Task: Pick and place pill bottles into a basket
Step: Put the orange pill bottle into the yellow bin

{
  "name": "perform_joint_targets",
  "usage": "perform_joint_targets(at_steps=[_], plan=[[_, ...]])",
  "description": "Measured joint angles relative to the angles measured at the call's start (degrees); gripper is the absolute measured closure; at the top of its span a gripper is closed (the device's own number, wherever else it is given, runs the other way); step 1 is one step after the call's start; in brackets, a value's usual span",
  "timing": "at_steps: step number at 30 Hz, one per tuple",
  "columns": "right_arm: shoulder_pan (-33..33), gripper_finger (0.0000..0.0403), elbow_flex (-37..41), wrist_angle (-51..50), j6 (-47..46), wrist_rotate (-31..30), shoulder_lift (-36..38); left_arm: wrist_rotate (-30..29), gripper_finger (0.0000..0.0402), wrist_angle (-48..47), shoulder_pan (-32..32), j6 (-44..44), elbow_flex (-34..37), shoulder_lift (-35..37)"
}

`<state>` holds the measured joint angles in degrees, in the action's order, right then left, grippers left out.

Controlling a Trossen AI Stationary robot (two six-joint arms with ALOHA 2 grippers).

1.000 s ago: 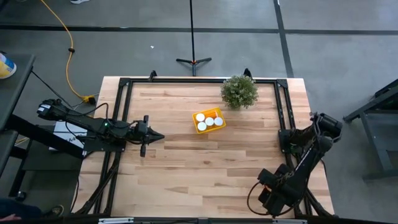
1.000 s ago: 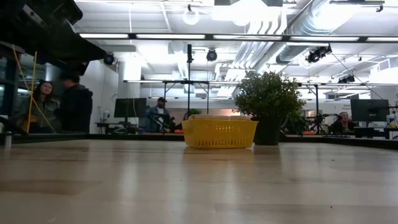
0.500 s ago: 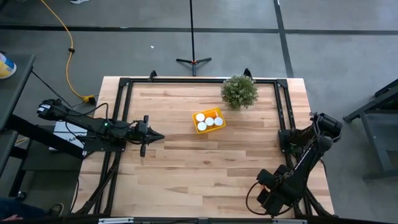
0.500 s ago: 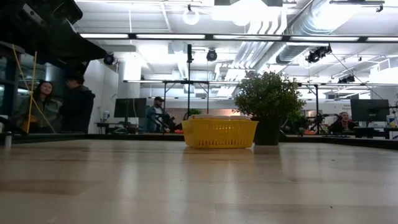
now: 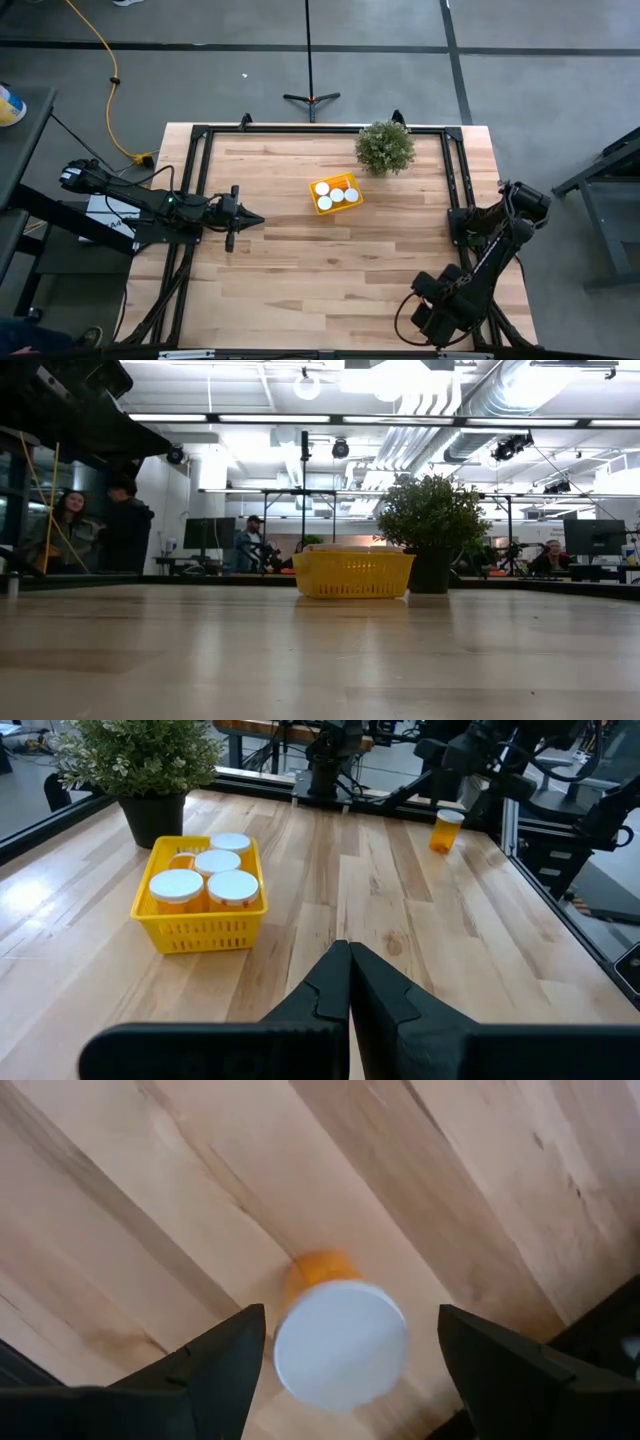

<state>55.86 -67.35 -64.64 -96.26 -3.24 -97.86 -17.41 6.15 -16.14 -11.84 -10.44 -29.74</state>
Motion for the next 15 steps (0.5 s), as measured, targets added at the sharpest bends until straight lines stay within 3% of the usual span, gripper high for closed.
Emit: perform_joint_targets(at_steps=[10, 15], plan=[[0.0, 0.0116, 0.1, 0.5, 0.7, -0.9, 0.0, 0.0, 0.0355, 0.0, 0.0, 0.0, 0.0, 0.0], [0.0, 0.0116, 4.0, 4.7, 1.2, 0.5, 0.0, 0.0, 0.0355, 0.0, 0.0, 0.0, 0.0, 0.0]])
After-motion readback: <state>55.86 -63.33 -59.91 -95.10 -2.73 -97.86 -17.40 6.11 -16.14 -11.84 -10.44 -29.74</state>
